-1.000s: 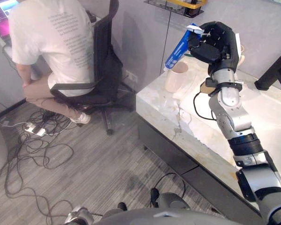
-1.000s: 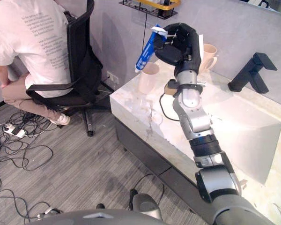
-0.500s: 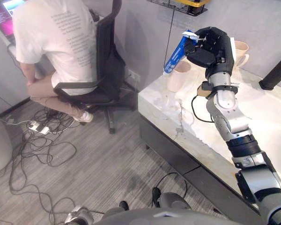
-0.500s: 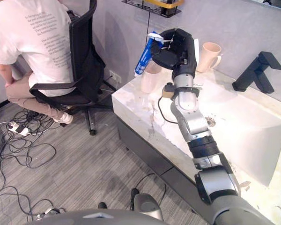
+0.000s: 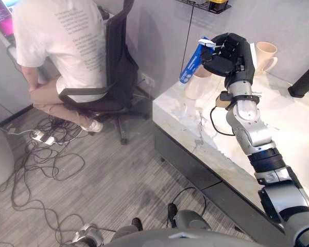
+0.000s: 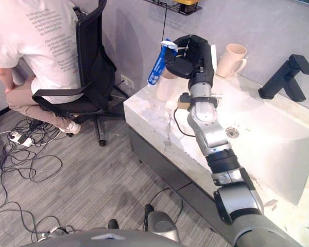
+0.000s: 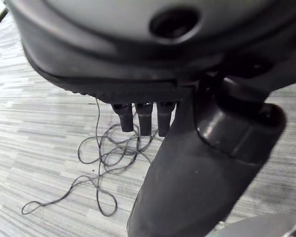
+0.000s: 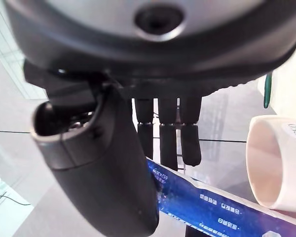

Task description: Organize the bathroom.

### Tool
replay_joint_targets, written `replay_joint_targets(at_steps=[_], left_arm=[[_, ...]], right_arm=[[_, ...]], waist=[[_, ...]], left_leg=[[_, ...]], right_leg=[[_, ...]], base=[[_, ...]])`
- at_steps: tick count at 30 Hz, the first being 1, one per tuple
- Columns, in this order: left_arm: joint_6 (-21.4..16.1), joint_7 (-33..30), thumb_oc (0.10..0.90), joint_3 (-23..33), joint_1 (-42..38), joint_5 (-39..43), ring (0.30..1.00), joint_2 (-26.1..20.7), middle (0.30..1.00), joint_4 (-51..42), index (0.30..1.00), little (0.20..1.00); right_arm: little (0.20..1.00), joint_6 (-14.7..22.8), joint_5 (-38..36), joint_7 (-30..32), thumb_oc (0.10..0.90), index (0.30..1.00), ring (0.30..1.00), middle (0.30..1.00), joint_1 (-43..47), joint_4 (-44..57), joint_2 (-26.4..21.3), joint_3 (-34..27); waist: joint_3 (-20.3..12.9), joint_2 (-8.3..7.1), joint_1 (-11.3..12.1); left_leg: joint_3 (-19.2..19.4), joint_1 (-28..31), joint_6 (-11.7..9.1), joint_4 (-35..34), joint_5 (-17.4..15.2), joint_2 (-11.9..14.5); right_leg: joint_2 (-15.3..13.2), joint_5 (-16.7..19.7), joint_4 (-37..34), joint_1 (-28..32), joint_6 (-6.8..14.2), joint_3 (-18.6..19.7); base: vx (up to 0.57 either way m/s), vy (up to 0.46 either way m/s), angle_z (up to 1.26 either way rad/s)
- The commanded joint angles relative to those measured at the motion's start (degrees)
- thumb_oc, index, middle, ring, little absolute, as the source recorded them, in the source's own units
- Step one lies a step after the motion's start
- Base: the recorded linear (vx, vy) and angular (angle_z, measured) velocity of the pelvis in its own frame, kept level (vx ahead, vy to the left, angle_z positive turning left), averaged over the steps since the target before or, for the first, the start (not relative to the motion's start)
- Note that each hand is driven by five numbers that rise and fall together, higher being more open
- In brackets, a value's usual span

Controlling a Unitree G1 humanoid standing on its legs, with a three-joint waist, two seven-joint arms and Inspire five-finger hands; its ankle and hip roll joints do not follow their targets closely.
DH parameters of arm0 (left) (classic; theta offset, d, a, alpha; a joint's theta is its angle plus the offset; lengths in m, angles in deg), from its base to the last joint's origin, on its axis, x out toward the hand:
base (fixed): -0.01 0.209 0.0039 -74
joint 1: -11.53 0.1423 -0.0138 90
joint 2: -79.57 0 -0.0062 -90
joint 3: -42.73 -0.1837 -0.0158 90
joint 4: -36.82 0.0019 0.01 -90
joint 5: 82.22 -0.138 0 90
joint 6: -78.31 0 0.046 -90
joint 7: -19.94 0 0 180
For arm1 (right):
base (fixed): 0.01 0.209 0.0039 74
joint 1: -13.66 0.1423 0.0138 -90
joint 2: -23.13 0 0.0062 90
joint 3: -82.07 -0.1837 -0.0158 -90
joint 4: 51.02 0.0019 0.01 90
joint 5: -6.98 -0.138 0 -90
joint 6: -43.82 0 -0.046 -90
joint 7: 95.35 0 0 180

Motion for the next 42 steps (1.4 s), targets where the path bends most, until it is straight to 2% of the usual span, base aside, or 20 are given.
replay_joint_targets(at_steps=[1, 19, 26, 42], left_arm=[[3.82, -0.8, 0.8, 0.18, 0.88, -1.32, 0.9, -5.47, 0.9, 3.02, 0.9, 0.9], [3.93, -1.85, 0.8, 1.28, 2.31, 1.04, 0.9, -5.26, 0.9, 3.55, 0.9, 0.9], [3.65, -1.97, 0.8, 1.37, 2.88, 1.46, 0.9, -5.49, 0.9, 3.51, 0.9, 0.9], [4.71, -2.26, 0.8, 0.93, 2.4, 2.17, 0.9, -6.22, 0.9, 3.9, 0.9, 0.9]], right_arm=[[0.3, 9.42, 2.01, 0.66, 0.4, 0.3, 0.3, 0.3, 7.59, 6.03, -3.35, -8.22], [0.3, 11.03, -3.55, 0.7, 0.4, 0.3, 0.3, 0.3, 7.83, 8.1, -9.13, -11.41], [0.3, 9.71, -6.72, 1.06, 0.4, 0.3, 0.3, 0.3, 8.25, 9.14, -11.0, -12.16], [0.3, 8.39, -9.97, 1.83, 0.4, 0.3, 0.3, 0.3, 9.14, 7.43, -9.69, -11.03]], waist=[[-5.07, -4.47, -1.46], [-7.62, -5.34, -2.8], [-8.24, -5.73, -2.72], [-7.22, -5.55, -1.35]], left_leg=[[0.81, -0.23, 3.42, 6.26, -5.71, -2.1], [2.22, 1.64, 3.24, 4.18, -5.58, -1.86], [2.68, 1.76, 2.99, 3.88, -5.42, -1.45], [1.47, 1.37, 2.76, 3.19, -4.67, -1.03]], right_leg=[[-0.33, 9.12, -9.94, 2.76, 2.47, 10.32], [0.59, 9.15, -11.24, 3.87, 2.25, 11.89], [0.68, 8.98, -11.34, 3.86, 2.21, 11.35], [0.55, 9.0, -11.95, 4.06, 2.12, 9.92]], base=[[0.0, 0.003, -0.1], [0.0, 0.005, -0.05], [0.01, -0.023, -0.04], [0.0, 0.0, 0.0]])
